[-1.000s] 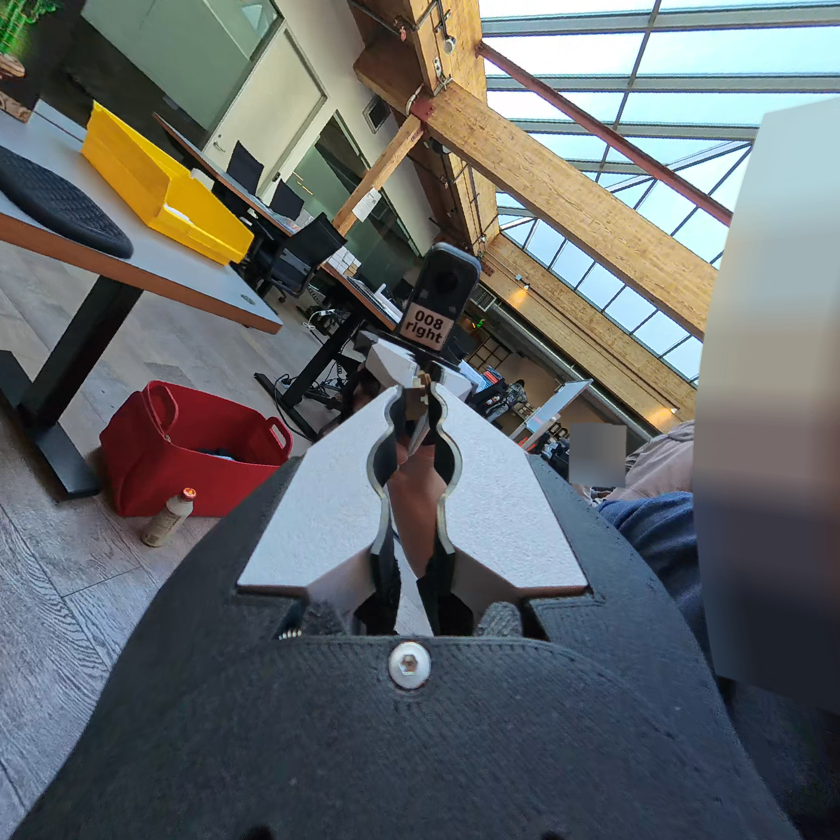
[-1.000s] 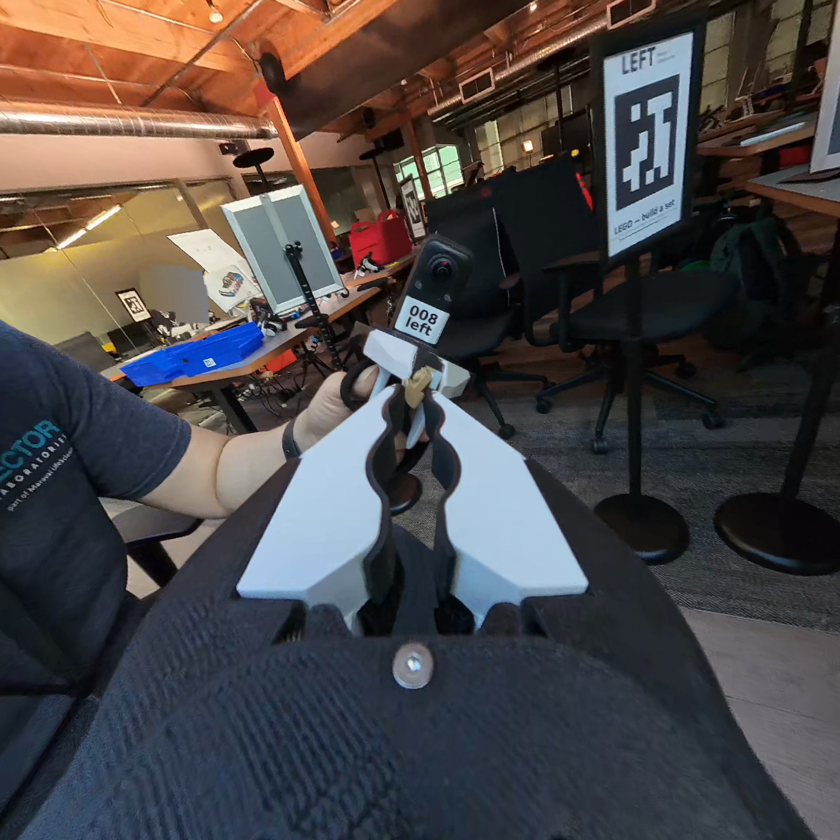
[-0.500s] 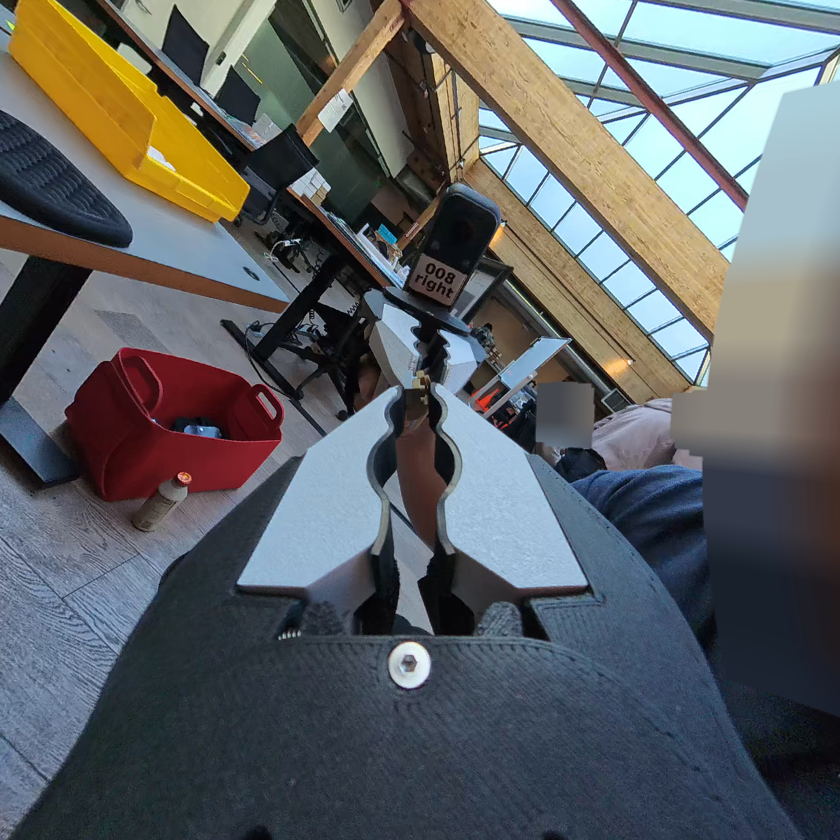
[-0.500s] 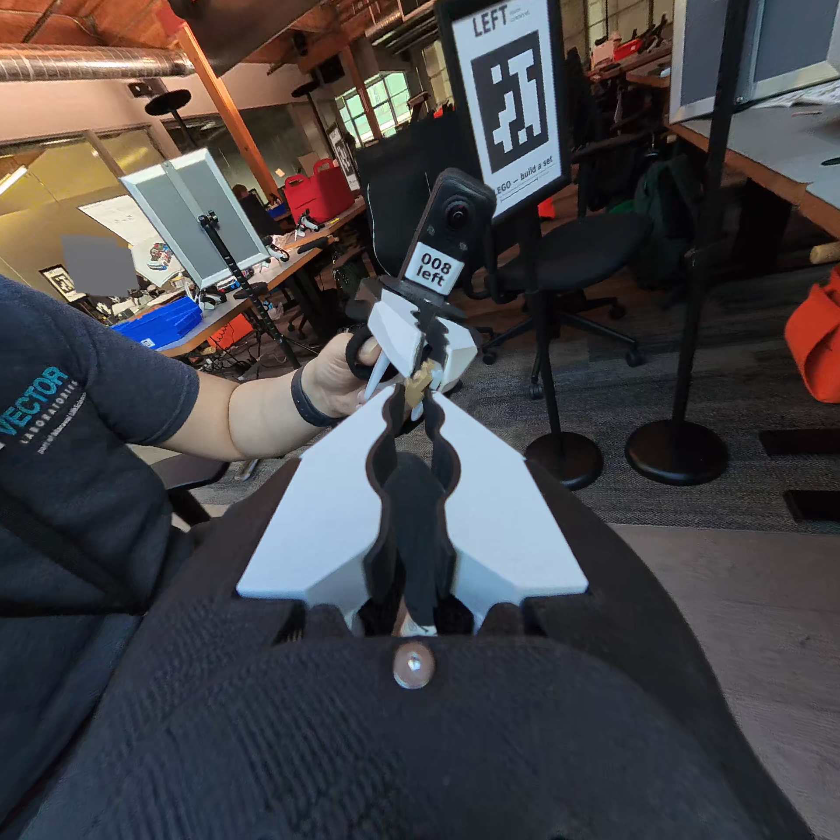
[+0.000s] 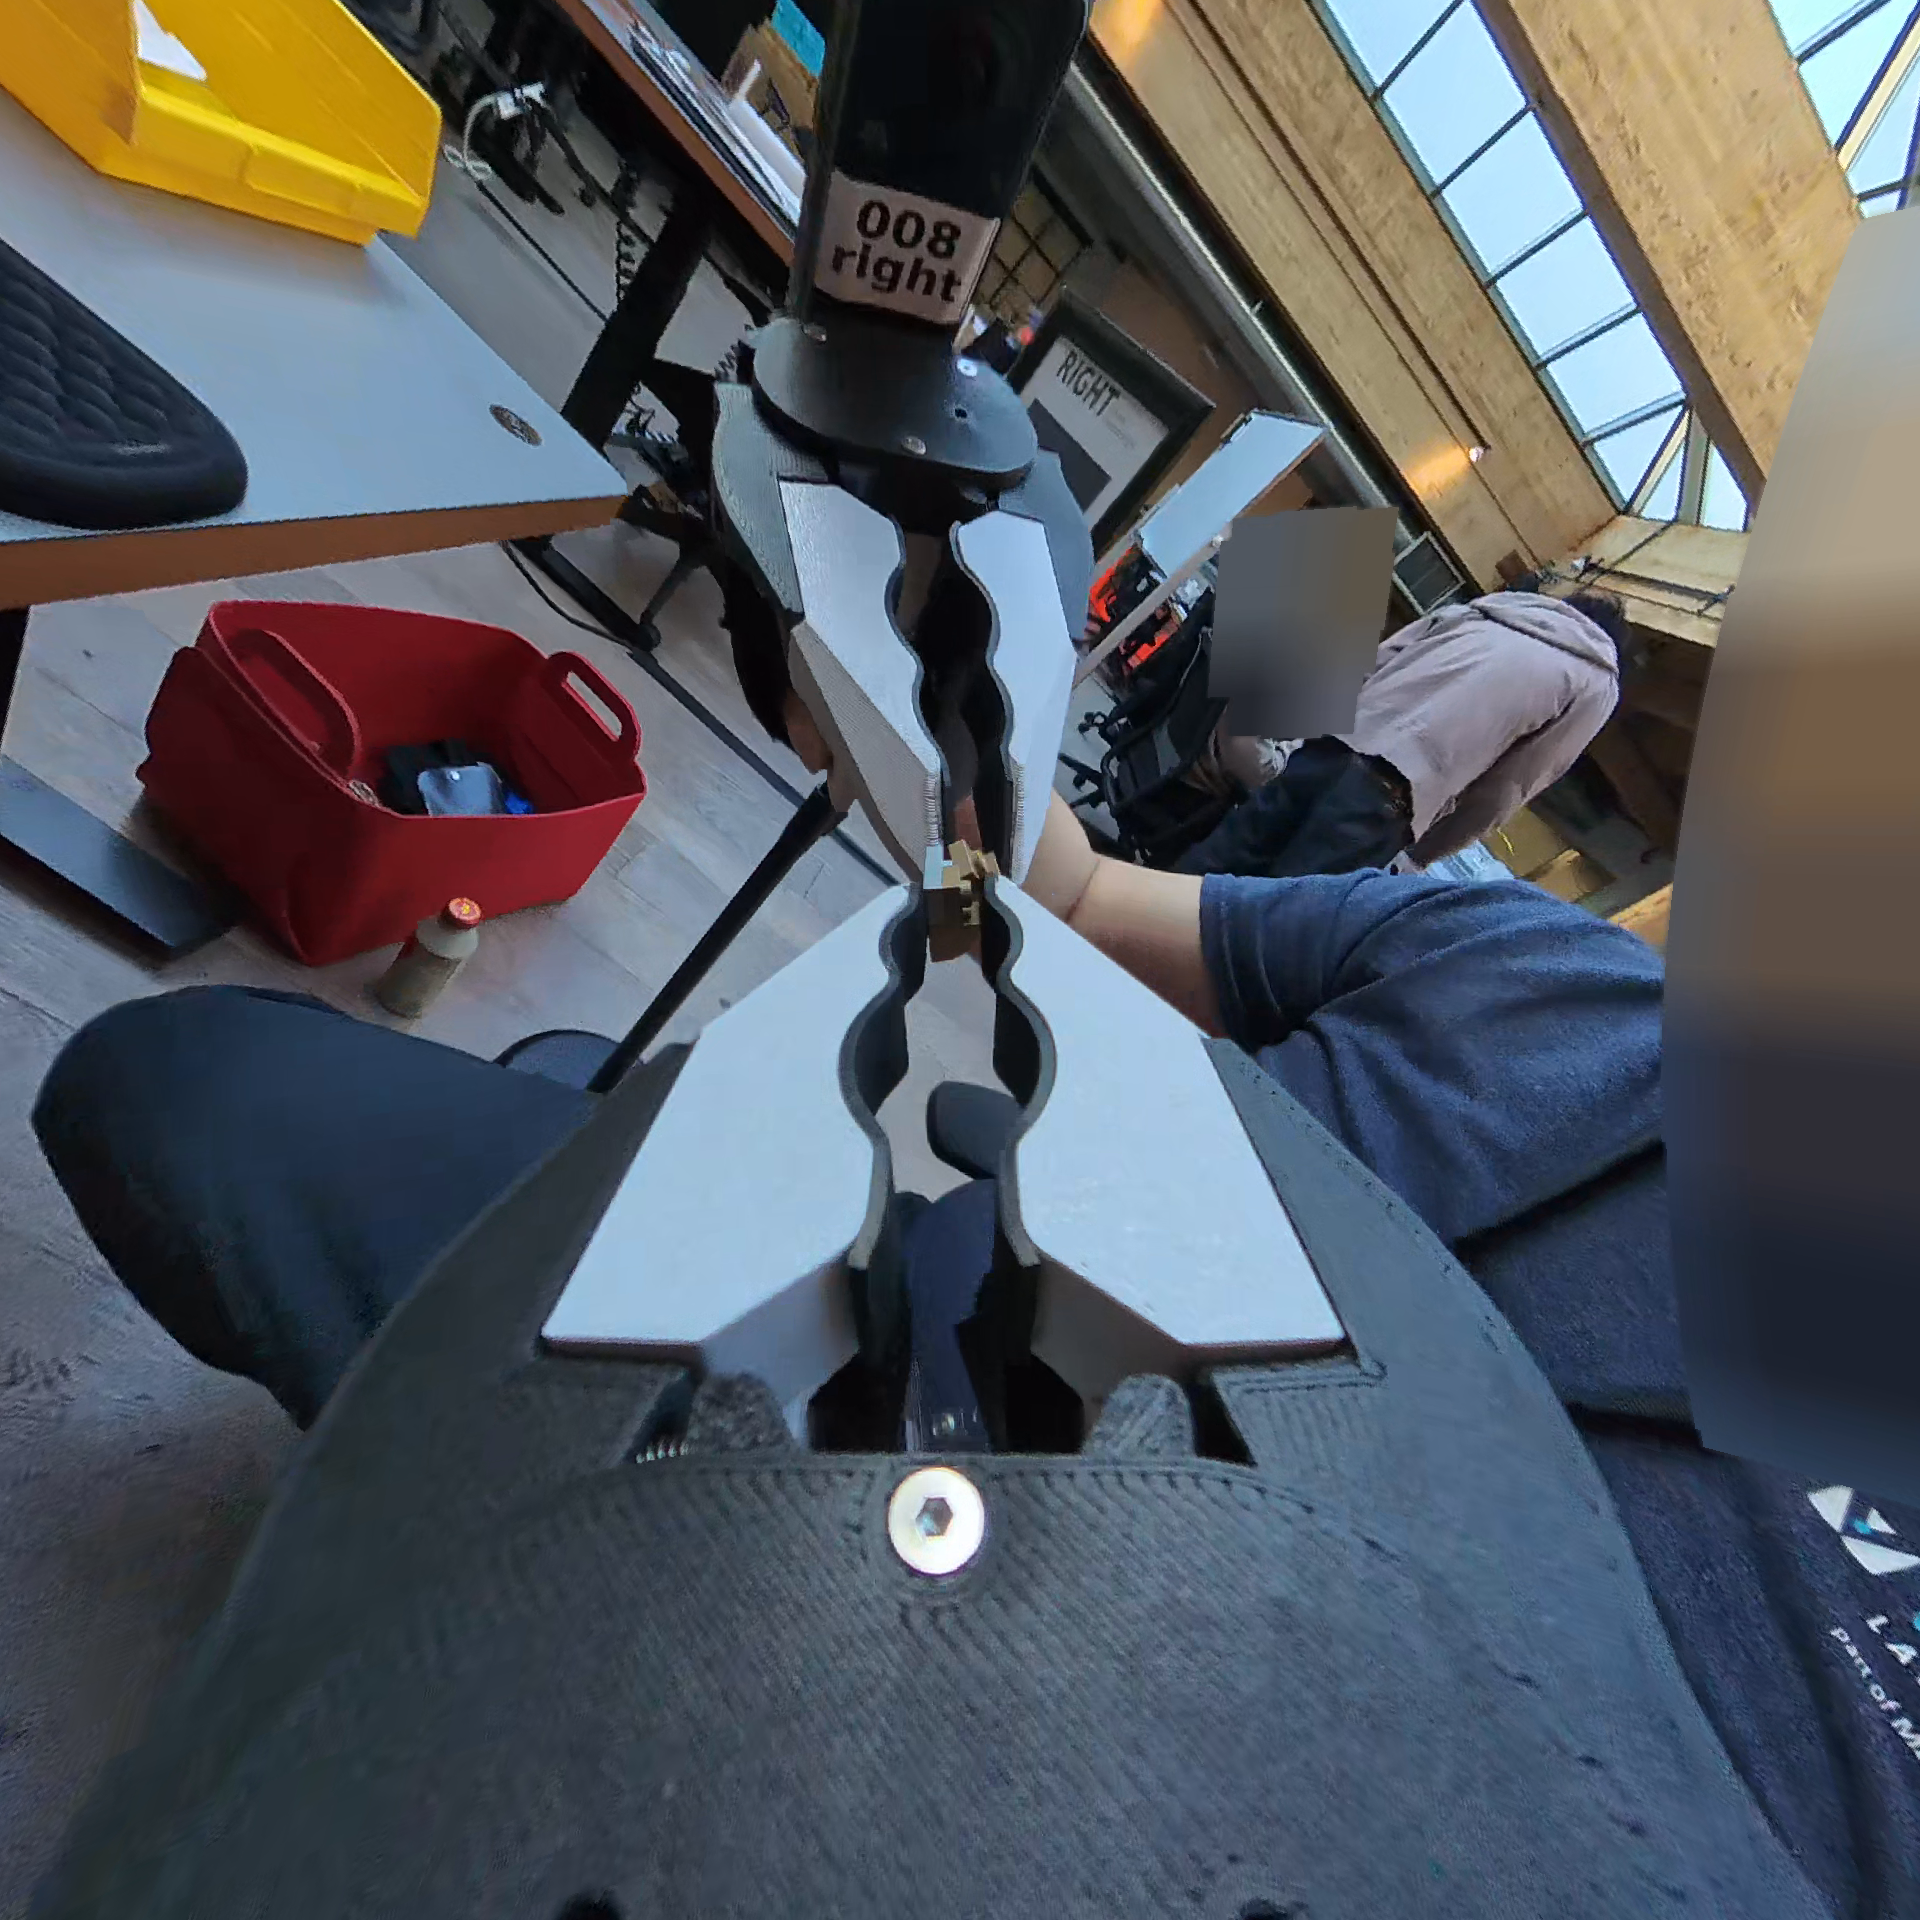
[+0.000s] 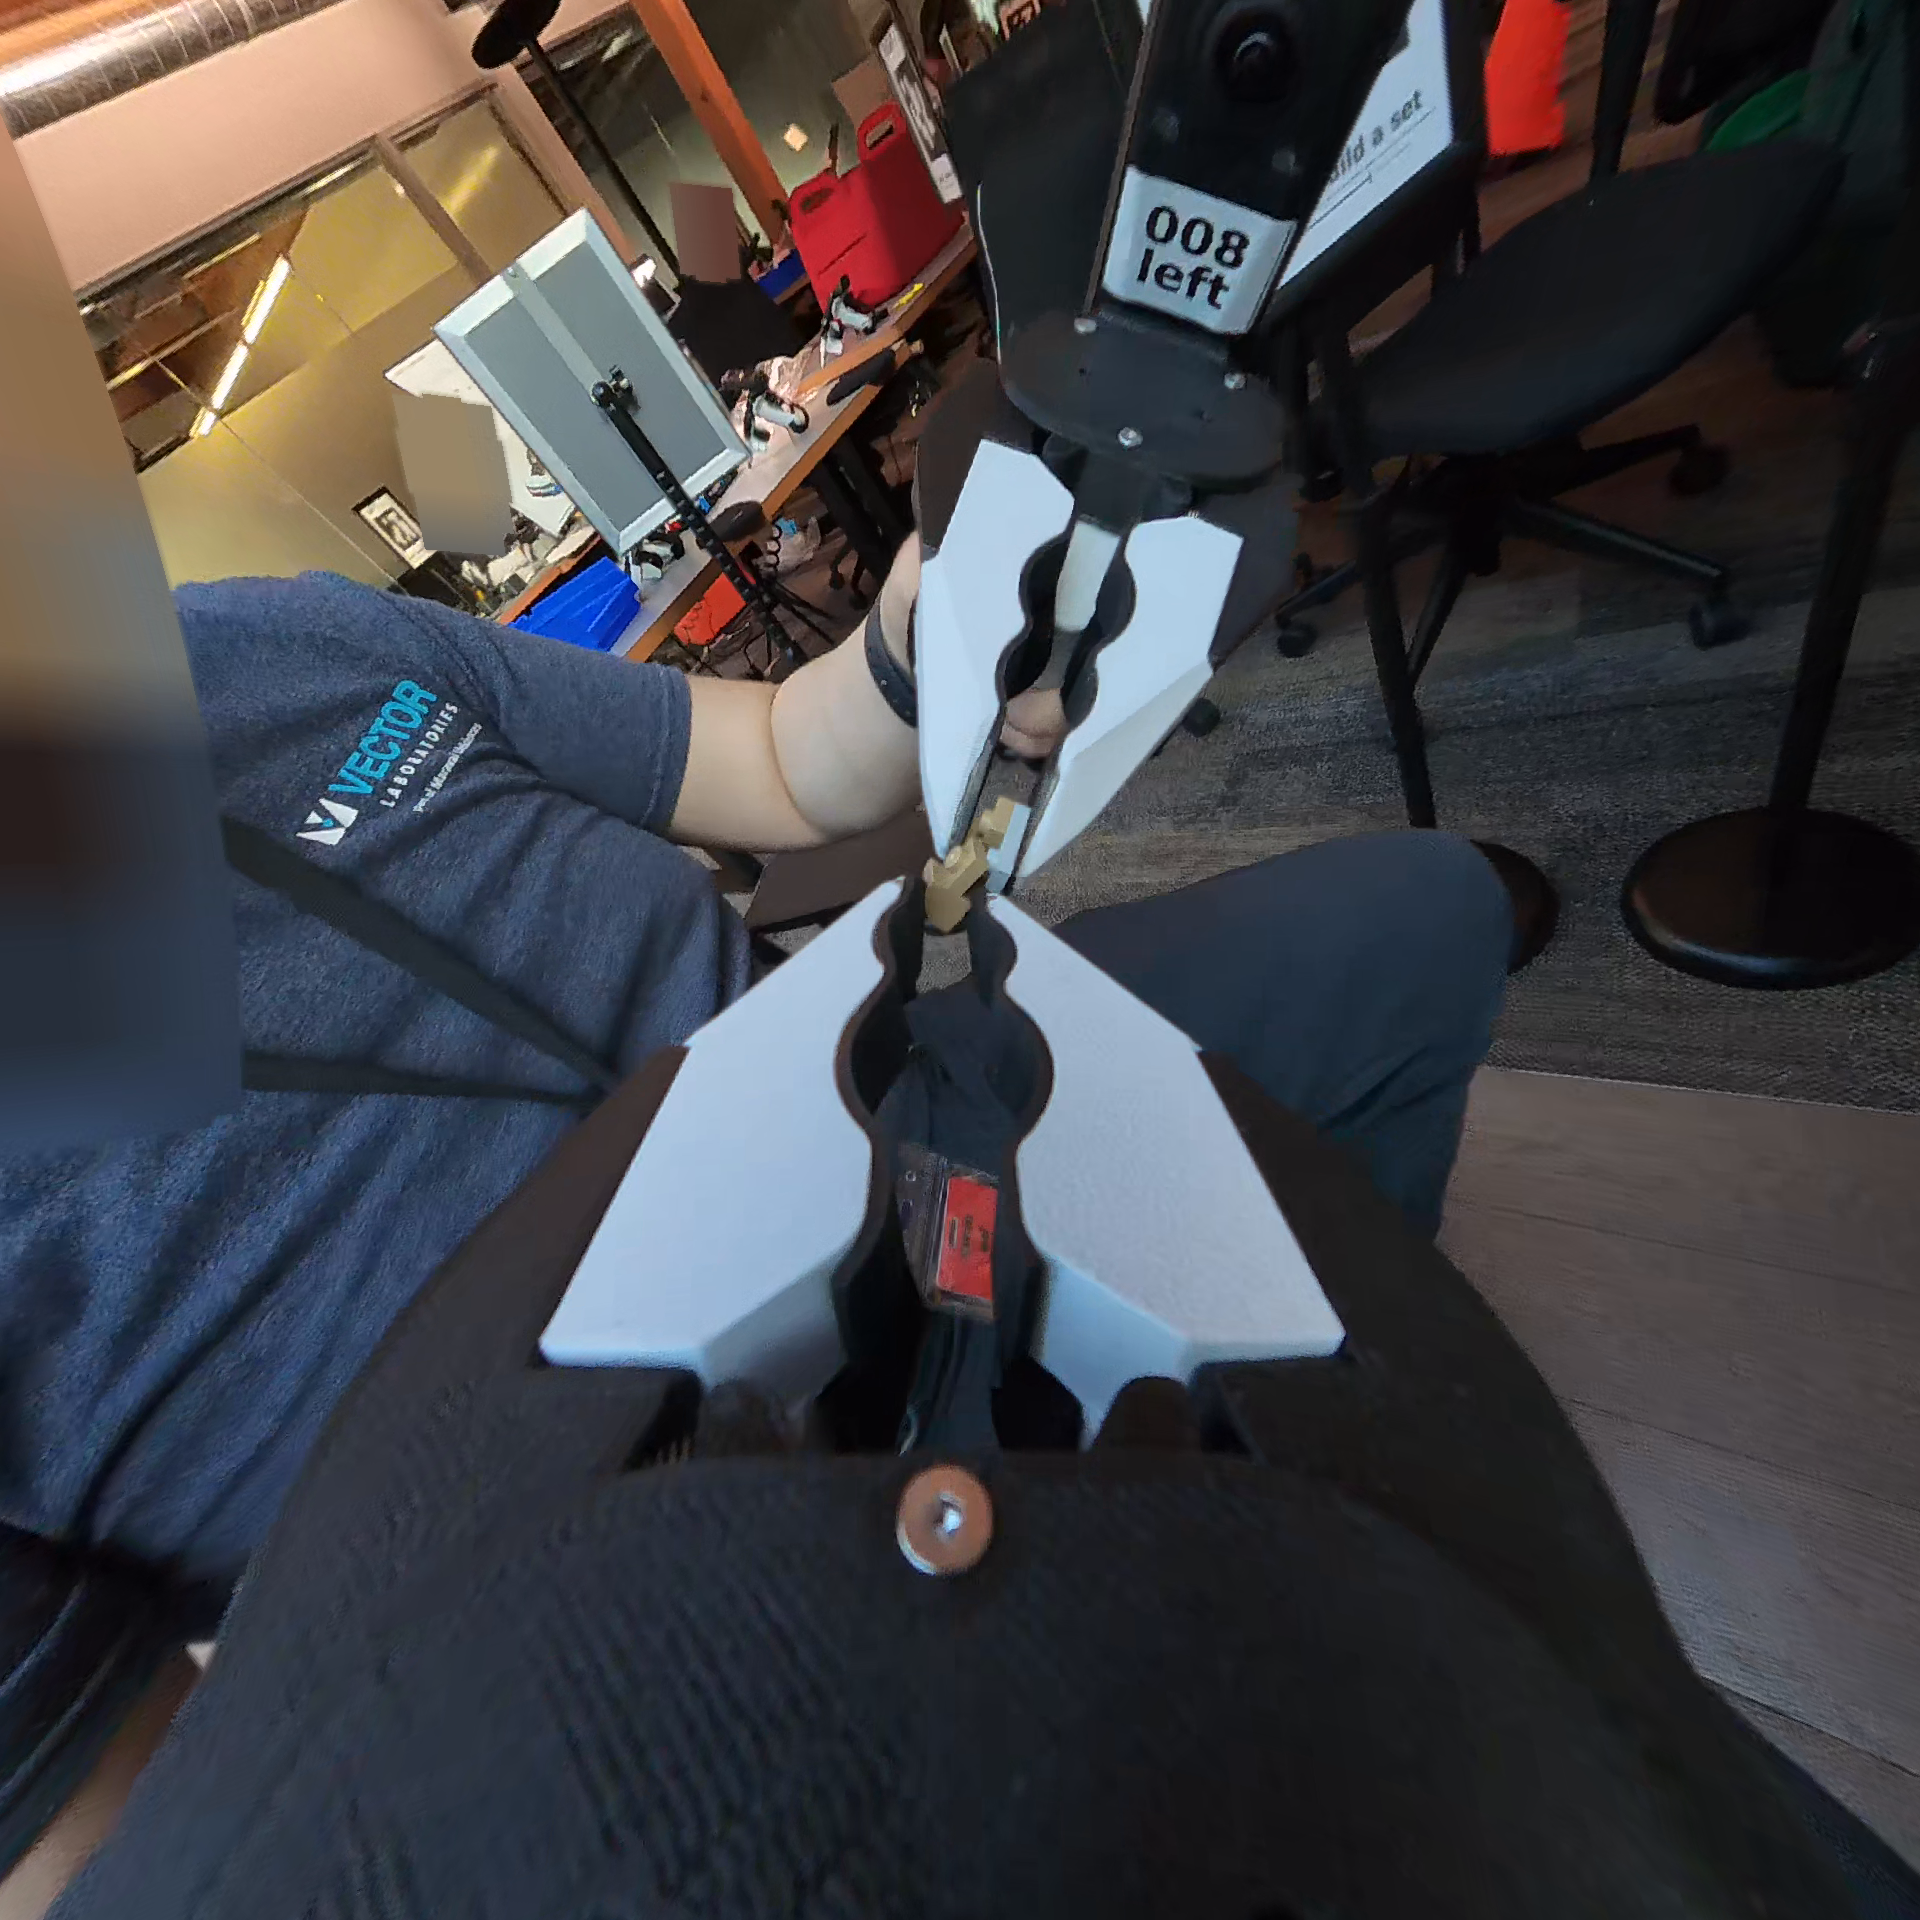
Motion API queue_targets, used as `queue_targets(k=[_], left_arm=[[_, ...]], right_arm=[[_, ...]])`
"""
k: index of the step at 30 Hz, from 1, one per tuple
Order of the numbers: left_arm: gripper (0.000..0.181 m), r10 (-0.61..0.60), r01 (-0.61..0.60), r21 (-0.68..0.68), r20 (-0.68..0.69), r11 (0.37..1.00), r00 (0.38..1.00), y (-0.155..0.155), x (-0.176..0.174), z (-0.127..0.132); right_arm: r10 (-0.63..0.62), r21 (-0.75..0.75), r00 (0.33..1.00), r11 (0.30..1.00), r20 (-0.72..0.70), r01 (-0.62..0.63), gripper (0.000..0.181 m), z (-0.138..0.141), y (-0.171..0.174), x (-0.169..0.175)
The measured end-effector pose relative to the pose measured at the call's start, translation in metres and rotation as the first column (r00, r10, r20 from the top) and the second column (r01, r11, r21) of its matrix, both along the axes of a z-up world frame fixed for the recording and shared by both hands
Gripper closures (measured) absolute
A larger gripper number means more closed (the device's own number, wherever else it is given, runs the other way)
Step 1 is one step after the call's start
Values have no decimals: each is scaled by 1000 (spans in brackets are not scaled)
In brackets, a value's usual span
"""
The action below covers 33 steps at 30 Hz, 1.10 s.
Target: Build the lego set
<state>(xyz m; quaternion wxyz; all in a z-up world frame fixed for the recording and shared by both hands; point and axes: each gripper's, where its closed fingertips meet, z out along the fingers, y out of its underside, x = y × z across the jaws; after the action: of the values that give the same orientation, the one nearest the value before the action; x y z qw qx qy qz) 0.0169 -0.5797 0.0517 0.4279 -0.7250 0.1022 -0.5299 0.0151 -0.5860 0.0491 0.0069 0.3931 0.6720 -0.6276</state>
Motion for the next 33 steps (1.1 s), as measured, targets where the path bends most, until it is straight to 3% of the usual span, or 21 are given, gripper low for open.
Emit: queue_targets(k=[6,15,20,33], left_arm=[[173,-26,21,-54,-86,998,996,33,-52,-11],[174,129,-130,12,81,991,988,100,-137,-13],[173,168,-168,-12,101,986,981,133,-175,-32],[173,249,-233,-171,82,957,965,207,-236,-82]], right_arm=[[46,93,995,994,90,-55,173,-11,34,-53],[-59,65,998,996,37,56,174,-15,100,-138],[-76,49,994,996,77,72,174,-34,132,-176],[-56,29,977,998,206,52,174,-85,205,-236]])
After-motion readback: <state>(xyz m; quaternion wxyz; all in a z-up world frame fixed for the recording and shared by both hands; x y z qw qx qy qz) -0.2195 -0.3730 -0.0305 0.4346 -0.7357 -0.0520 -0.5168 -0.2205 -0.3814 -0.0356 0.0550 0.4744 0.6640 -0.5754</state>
